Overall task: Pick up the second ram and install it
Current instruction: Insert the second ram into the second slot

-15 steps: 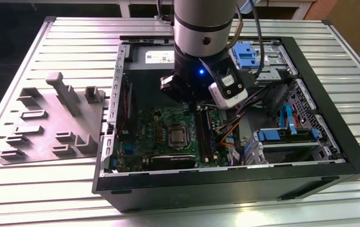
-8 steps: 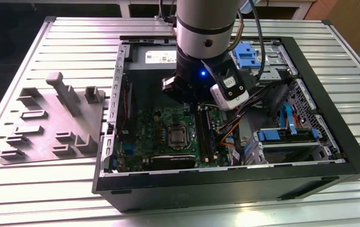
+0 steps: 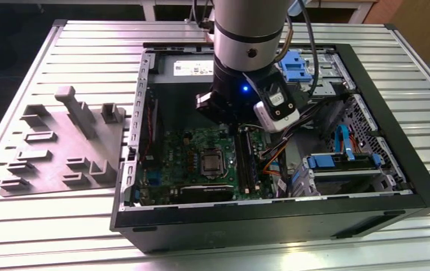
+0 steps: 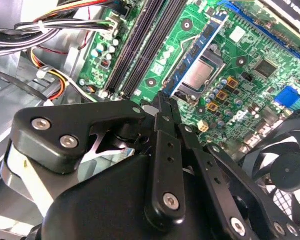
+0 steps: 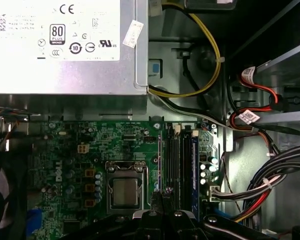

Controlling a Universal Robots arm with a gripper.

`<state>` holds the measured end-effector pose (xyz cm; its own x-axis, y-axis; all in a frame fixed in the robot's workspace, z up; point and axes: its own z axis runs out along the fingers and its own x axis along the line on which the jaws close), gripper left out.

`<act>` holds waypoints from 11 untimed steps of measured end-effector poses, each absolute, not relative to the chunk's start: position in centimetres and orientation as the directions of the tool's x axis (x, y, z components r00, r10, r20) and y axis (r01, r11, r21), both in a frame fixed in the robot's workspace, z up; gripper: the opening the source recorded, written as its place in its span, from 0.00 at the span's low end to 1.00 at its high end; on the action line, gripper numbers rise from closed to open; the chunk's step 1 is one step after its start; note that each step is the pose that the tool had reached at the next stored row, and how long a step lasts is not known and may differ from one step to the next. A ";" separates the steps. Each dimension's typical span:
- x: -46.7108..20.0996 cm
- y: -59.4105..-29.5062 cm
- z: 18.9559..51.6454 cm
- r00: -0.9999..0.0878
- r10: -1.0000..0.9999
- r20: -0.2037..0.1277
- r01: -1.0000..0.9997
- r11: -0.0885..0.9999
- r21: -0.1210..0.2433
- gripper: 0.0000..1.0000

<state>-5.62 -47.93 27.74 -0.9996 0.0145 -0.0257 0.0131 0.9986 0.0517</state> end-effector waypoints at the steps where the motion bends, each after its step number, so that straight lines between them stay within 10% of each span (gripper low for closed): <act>1: -5.6 -47.9 27.7 -1.000 0.015 -0.026 0.013 0.999 0.052 0.11; 11: -5.6 -47.9 27.4 -1.000 0.014 -0.026 0.013 0.999 0.051 0.11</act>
